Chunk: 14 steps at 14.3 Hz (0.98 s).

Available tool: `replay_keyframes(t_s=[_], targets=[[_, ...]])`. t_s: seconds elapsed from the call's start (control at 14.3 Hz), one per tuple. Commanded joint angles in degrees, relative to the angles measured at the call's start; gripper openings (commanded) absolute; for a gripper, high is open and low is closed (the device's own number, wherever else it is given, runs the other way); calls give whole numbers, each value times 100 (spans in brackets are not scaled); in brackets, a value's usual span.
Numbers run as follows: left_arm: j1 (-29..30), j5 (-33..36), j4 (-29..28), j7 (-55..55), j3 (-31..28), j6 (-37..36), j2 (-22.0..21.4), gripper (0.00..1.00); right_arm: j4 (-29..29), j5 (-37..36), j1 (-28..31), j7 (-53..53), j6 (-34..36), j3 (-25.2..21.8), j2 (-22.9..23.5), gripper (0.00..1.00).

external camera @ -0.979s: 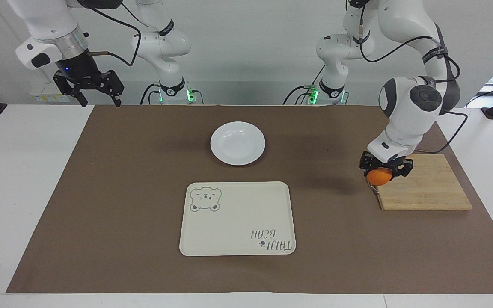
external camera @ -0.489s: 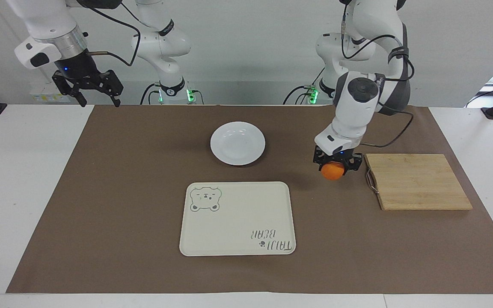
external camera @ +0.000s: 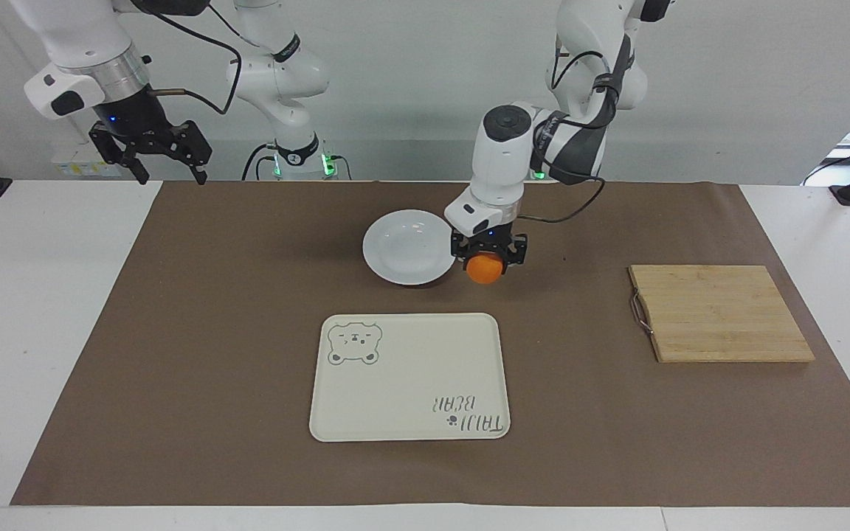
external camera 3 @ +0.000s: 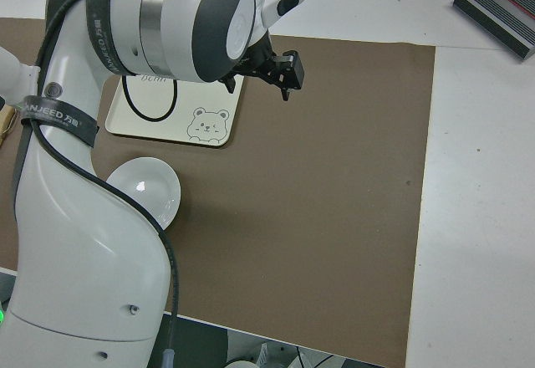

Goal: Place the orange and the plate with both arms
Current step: 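Lift the orange with the left gripper and carry it over the plate, then lower the orange onto the white plate and open the left gripper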

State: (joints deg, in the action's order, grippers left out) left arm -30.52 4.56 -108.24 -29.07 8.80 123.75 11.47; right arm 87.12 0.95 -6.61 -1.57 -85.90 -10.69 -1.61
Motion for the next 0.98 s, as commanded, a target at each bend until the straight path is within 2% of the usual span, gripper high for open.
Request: replay_keyframes(t_s=[0.0,0.21,0.49,0.7,0.77,0.84,0.91], targets=[[-287,-61,-434,-352,-115,500,-74,0,182,37,37,34,-94,14,-138,100],[-646,-61,-435,-878,-115,536,-57,0,182,20,45,43,-94,-3,-138,100],[-1138,-61,-645,-1626,-124,1140,171,0,200,-24,28,69,-322,5,-129,100],[-1464,-61,-663,-2127,-133,1597,601,0,366,-24,37,61,-217,5,-243,100],[-1456,-52,-637,-2251,-124,1643,637,93,428,-24,37,60,-252,5,-287,100],[-1456,-52,-593,-2261,-150,1591,602,100,428,-24,37,52,-278,5,-287,100],[-1395,-43,-549,-2252,-142,1478,524,100,428,-24,37,52,-278,5,-287,100]])
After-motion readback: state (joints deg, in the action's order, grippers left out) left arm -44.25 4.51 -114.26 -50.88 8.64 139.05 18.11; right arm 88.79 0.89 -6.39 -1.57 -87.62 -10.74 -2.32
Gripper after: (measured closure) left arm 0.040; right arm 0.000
